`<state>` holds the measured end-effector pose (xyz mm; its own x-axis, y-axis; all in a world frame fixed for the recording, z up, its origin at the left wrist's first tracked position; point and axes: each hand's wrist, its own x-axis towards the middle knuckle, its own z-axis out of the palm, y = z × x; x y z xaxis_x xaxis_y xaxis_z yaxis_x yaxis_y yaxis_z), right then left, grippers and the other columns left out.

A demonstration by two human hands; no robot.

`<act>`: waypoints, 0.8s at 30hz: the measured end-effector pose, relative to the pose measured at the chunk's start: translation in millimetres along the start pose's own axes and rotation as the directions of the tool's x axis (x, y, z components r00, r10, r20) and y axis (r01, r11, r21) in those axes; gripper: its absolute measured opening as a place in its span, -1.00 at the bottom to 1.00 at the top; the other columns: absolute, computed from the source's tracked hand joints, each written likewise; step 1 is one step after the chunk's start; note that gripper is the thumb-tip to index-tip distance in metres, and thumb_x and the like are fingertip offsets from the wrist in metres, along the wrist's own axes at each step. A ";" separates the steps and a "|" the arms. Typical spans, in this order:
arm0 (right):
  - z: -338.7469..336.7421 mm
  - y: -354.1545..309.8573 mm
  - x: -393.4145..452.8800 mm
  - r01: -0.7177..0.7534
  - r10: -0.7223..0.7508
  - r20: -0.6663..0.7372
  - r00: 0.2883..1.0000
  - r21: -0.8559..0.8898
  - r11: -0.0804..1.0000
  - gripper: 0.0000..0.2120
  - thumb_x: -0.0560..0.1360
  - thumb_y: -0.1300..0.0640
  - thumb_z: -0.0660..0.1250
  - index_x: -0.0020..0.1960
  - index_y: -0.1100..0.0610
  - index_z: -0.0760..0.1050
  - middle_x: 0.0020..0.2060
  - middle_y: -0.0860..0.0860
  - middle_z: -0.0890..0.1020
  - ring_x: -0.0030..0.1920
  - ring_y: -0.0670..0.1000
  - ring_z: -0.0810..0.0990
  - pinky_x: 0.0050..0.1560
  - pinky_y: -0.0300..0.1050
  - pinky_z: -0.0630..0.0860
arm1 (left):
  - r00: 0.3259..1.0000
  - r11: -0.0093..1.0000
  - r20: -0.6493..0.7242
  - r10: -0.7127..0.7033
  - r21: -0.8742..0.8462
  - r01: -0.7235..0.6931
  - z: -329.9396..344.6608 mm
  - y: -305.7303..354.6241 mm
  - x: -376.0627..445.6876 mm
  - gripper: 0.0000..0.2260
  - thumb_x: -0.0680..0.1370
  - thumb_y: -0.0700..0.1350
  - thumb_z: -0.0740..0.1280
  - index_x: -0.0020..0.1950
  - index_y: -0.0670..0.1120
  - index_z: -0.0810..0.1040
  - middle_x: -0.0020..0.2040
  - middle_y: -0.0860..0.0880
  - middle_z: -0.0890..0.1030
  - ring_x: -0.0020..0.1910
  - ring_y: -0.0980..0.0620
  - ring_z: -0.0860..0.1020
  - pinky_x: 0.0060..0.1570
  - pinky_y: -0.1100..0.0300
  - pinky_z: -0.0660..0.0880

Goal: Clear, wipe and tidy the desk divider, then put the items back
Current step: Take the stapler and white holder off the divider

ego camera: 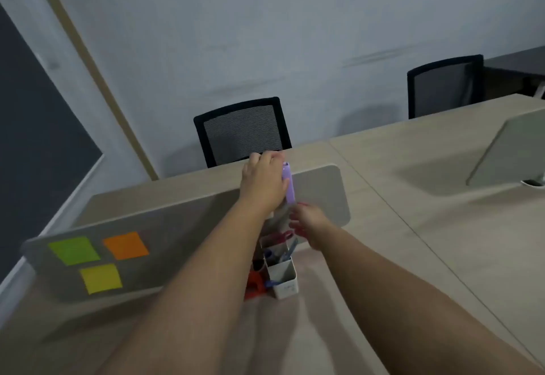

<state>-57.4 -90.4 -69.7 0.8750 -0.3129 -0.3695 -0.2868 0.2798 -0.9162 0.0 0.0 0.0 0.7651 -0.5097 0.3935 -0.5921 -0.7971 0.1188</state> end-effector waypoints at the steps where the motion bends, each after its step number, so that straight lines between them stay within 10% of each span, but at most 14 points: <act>1: 3.3 -0.1 7.6 -0.014 0.013 0.018 1.000 0.070 0.997 -0.83 0.52 0.25 0.18 -0.23 0.15 0.44 -0.42 0.04 0.42 -0.43 -0.02 0.36 -0.41 -0.19 0.24 | 1.000 0.996 0.001 -0.006 0.086 0.006 0.2 1.3 3.6 -0.46 0.56 0.04 0.30 0.51 -0.01 0.26 0.44 -0.01 0.40 0.30 -0.12 0.32 0.23 0.01 0.31; 8: 2.5 -12.4 36.7 -0.087 0.094 0.003 0.996 0.415 0.906 -0.73 0.41 0.43 0.16 -0.41 0.20 0.35 -0.65 0.01 0.32 -0.57 -0.04 0.25 -0.36 -0.20 0.32 | 0.985 0.982 0.160 -0.059 0.189 0.028 0.1 6.6 36.3 -0.59 0.48 0.22 0.36 0.29 0.14 0.53 0.19 0.08 0.58 0.27 -0.06 0.25 0.10 -0.02 0.16; 15: -55.8 -48.8 29.1 0.154 -0.089 -0.131 0.987 0.665 0.730 -0.86 0.52 0.36 0.20 -0.08 0.21 0.52 -0.38 0.09 0.65 -0.37 -0.02 0.62 -0.35 -0.30 0.57 | 0.964 0.971 -0.208 0.165 -0.135 -0.196 -5.1 27.9 34.8 -0.54 0.34 0.15 0.52 0.19 0.05 0.62 0.06 0.11 0.67 0.11 -0.07 0.48 0.00 0.13 0.19; 19: -128.2 -26.0 10.1 0.267 -0.135 -0.293 0.947 0.478 0.837 -0.79 0.47 0.41 0.25 0.06 0.28 0.55 -0.28 0.14 0.60 -0.35 -0.01 0.58 -0.22 -0.27 0.58 | 0.971 0.926 -0.092 0.220 -0.292 -0.237 52.7 61.2 -1.5 -0.56 0.33 -0.08 0.58 0.18 -0.15 0.64 0.02 -0.12 0.71 -0.02 -0.18 0.63 0.02 0.06 0.49; 24: -198.2 75.8 -11.3 -0.041 0.077 -0.351 0.933 0.109 0.993 -0.69 0.40 0.45 0.32 0.14 0.37 0.55 -0.29 0.18 0.60 -0.28 0.07 0.55 -0.06 -0.12 0.54 | 0.955 0.899 0.226 0.192 -0.430 -0.080 138.2 106.9 -89.8 -0.69 0.42 -0.15 0.36 0.15 -0.14 0.63 -0.02 -0.19 0.69 -0.06 -0.24 0.62 -0.07 -0.01 0.56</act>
<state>-166.3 -245.5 -165.7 0.6577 -0.5892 -0.4694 -0.2781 0.3892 -0.8782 -97.1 -84.2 -148.7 0.6739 -0.7131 0.1929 -0.7021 -0.5370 0.4676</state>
